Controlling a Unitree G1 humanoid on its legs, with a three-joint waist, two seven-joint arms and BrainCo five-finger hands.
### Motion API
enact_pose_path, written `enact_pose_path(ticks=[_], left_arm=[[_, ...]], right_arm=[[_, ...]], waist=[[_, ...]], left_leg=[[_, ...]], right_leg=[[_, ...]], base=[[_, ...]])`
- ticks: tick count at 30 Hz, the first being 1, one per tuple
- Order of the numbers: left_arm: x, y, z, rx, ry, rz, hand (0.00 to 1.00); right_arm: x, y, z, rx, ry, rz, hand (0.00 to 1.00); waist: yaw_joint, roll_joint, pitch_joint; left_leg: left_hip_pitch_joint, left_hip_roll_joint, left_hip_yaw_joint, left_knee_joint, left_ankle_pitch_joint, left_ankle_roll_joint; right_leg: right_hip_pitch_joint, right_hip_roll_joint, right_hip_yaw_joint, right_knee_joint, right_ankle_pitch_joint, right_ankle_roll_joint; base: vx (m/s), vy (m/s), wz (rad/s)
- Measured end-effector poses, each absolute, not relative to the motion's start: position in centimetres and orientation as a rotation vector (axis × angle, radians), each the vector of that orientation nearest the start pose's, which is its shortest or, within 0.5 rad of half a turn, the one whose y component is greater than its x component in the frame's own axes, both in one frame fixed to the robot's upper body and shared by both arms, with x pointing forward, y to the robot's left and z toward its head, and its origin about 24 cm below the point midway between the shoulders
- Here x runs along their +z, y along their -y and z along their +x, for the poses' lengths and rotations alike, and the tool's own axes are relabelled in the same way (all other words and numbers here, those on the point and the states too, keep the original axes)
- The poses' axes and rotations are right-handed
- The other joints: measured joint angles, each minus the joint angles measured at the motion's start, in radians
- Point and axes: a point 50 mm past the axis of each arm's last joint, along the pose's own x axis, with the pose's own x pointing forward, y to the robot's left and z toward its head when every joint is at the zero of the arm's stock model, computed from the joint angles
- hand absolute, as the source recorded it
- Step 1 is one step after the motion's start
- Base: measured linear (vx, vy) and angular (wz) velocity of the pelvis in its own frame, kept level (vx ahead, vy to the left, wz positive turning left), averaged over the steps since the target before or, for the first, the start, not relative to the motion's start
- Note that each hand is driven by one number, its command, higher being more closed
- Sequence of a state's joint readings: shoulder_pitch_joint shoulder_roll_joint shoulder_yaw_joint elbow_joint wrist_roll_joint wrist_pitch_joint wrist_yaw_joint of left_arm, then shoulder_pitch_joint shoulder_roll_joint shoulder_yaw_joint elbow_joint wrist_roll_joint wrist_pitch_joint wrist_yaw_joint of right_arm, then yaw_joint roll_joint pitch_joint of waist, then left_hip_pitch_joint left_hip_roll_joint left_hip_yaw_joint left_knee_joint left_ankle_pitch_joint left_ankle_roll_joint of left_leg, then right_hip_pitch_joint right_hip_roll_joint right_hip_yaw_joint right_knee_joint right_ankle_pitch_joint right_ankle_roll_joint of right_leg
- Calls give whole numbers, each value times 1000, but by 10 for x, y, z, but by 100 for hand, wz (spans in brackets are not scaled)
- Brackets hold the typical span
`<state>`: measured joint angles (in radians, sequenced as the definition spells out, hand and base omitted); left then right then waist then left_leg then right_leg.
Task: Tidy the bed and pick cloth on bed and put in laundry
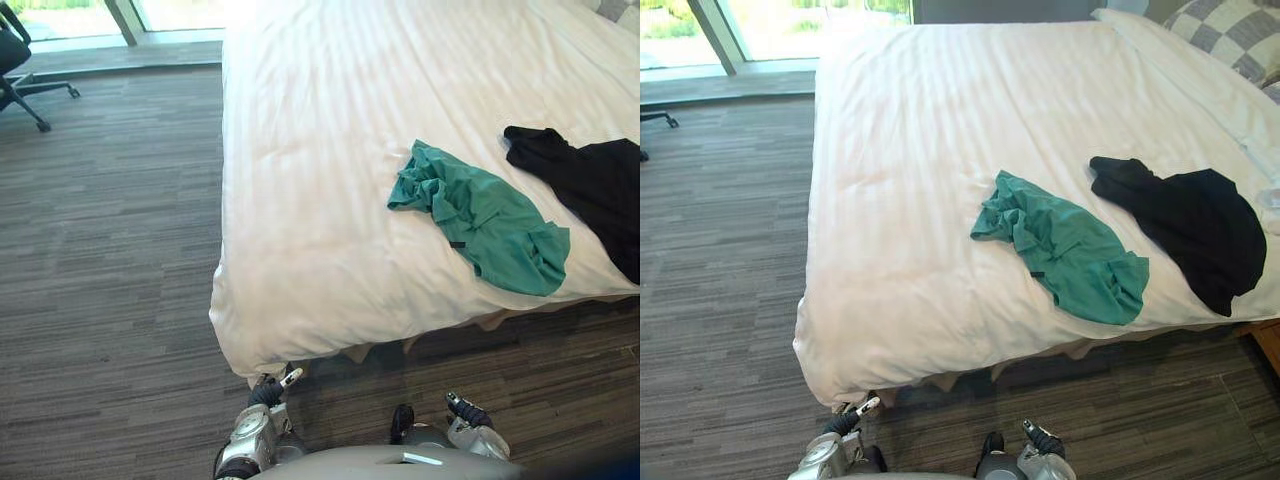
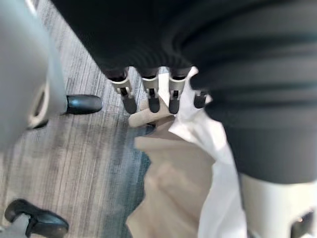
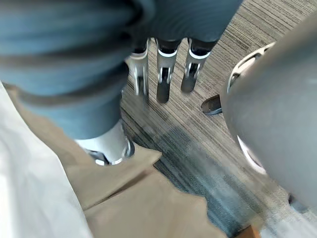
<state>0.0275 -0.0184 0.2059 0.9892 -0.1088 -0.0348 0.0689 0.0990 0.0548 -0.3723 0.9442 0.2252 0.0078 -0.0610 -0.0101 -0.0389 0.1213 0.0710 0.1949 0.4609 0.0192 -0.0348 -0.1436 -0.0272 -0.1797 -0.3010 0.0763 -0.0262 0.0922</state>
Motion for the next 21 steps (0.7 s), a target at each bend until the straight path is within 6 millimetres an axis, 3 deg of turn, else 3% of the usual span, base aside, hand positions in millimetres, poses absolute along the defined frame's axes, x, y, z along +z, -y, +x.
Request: enact_pose_path(ticks=[2,4,5,6,7,8,10,15,17,19,20,21], left_arm=[[-153,-177,124,300,-993,-148,0],[-153,-185,125,296,-991,-97,0],[-152,-187,124,299,-990,-91,0],[-153,-186,122,301,-995,-90,0],[-155,-184,118,300,-1014,-83,0],[-160,-181,109,282,-1060,-68,0],[-161,-177,109,242,-1078,-33,0],[-158,-194,115,227,-1063,44,0],[-158,-194,114,219,-1069,53,0],[-159,-190,116,206,-1077,49,0],[-159,-185,120,199,-1074,39,0],[-159,-184,121,199,-1071,35,0]], right_arm=[[-161,189,91,-499,-1056,333,0],[-160,188,96,-449,-1066,260,0],[-160,189,100,-419,-1074,215,0],[-159,194,106,-394,-1071,169,0],[-157,199,112,-372,-1072,118,0],[-156,205,114,-345,-1073,39,0],[-154,213,116,-337,-1069,-24,0],[-160,201,104,-295,-1123,-66,0],[-160,201,103,-296,-1130,-68,0],[-158,202,106,-302,-1114,-70,0],[-157,205,109,-306,-1102,-80,0],[-156,205,111,-306,-1098,-83,0]], waist=[[3,1,-7],[2,-2,-3],[8,4,-3],[23,20,0],[34,55,0],[25,80,0],[-1,85,-5],[-2,-5,-14],[-2,-7,-10],[-5,0,2],[-3,15,14],[-2,17,17]], left_leg=[[25,9,28,10,-10,-7],[-2,26,-28,117,-59,8],[-47,30,-175,216,-124,41],[-65,29,-311,270,-182,36],[-65,30,-440,304,-243,11],[-45,23,-491,305,-290,2],[-29,2,-465,292,-332,11],[10,-72,-358,257,-323,41],[45,-86,-312,232,-318,49],[71,-90,-260,219,-314,56],[76,-94,-217,208,-301,72],[73,-99,-191,197,-285,86]], right_leg=[[5,20,45,-9,5,-2],[-5,33,97,-6,13,-12],[-31,50,154,-1,20,-14],[-54,69,212,0,25,-14],[-77,103,280,-1,34,-6],[-83,123,322,-11,57,4],[-89,109,363,-34,88,28],[-130,66,483,-44,142,57],[-133,65,514,-45,155,57],[-142,69,451,-50,208,24],[-157,76,355,-73,282,-28],[-166,79,307,-98,328,-57]], base=[[3,-22,-51],[-32,-62,-78],[-76,-35,-127],[-120,78,-199],[-132,152,-199],[-125,195,-153],[-96,190,-68],[-59,151,-57],[4,57,-75],[-25,45,-84],[-54,36,-78],[-102,13,-107]])
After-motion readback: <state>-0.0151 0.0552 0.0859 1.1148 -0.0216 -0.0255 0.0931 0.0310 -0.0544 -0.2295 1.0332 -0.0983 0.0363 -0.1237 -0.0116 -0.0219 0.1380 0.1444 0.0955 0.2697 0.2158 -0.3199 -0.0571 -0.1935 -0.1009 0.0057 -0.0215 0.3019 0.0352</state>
